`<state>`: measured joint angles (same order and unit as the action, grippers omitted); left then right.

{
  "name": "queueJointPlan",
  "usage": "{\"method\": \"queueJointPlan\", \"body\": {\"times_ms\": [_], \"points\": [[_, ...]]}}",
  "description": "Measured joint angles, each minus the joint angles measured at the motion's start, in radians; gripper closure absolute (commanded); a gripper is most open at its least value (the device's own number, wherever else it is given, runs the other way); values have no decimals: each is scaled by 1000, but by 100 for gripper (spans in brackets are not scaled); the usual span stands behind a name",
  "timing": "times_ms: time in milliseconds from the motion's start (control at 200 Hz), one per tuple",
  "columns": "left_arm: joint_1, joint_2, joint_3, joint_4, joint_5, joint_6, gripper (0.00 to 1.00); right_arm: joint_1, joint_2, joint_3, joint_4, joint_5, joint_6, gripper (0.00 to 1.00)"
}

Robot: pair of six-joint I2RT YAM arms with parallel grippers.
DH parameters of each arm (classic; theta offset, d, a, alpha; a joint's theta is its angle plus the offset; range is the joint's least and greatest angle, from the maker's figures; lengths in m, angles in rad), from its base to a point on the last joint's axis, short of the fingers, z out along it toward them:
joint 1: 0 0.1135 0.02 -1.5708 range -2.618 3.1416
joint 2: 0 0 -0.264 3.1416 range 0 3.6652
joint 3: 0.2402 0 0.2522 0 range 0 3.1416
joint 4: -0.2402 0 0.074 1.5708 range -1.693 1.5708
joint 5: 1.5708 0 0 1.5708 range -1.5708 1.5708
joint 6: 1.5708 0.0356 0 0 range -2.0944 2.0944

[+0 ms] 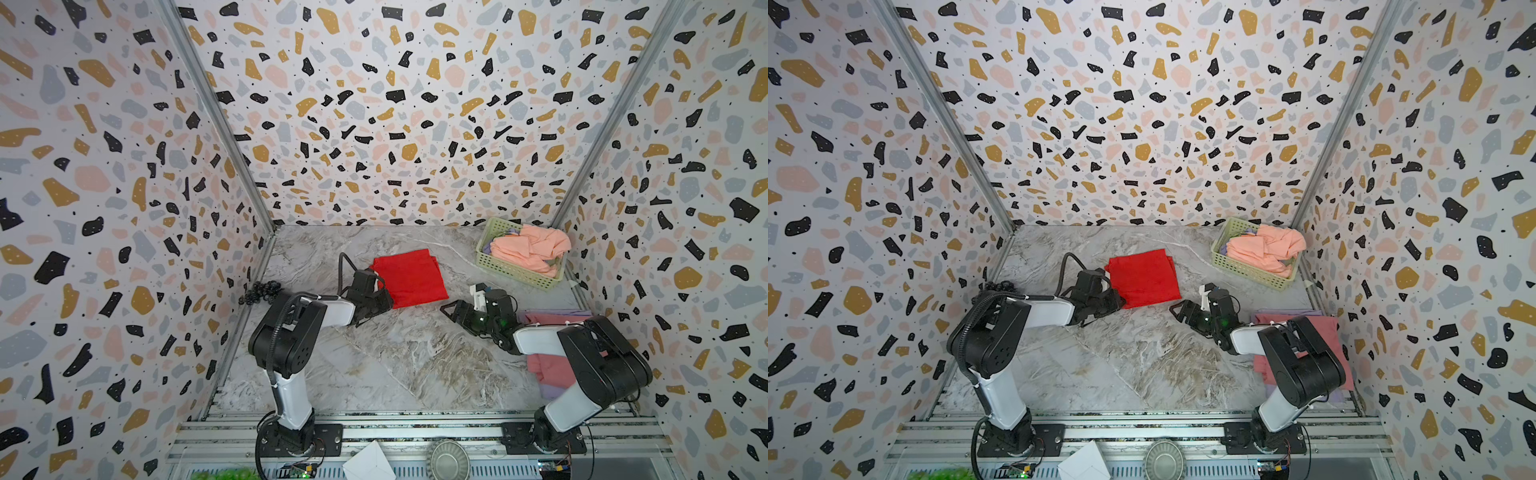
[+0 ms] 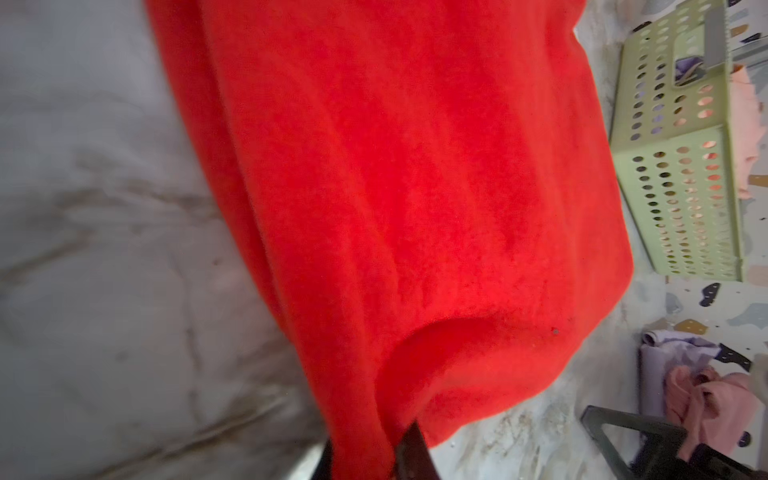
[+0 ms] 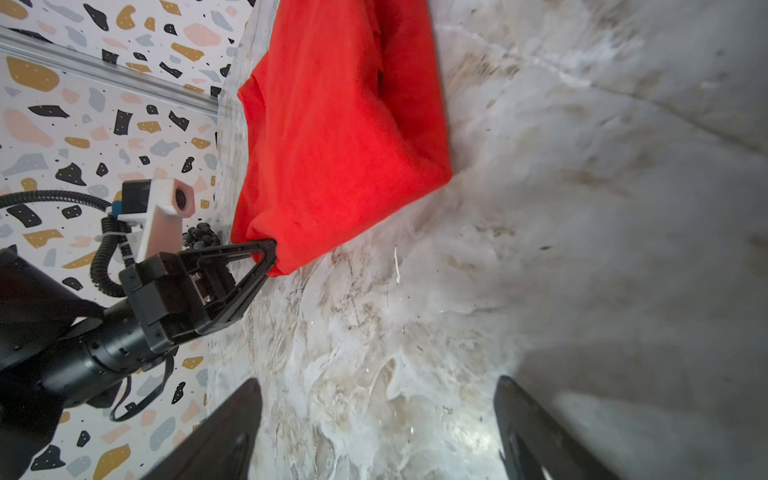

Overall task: Fold and stack the t-shirts
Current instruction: 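Grasp the folded red shirt with the right gripper and lift it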

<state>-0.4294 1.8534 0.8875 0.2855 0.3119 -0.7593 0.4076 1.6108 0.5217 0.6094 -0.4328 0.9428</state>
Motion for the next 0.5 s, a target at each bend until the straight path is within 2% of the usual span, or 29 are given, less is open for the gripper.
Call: {"method": "queueJointPlan", "body": {"times_ms": [50, 305, 501], "points": [[-23, 0, 0, 25, 13, -31, 100, 0, 15, -2, 34, 7, 29, 8], [-130, -11, 21, 72, 71, -152, 100, -9, 165, 50, 233, 10, 153, 5], [-190, -38, 21, 121, 120, -216, 100, -20, 268, 101, 351, -8, 241, 10]]}}
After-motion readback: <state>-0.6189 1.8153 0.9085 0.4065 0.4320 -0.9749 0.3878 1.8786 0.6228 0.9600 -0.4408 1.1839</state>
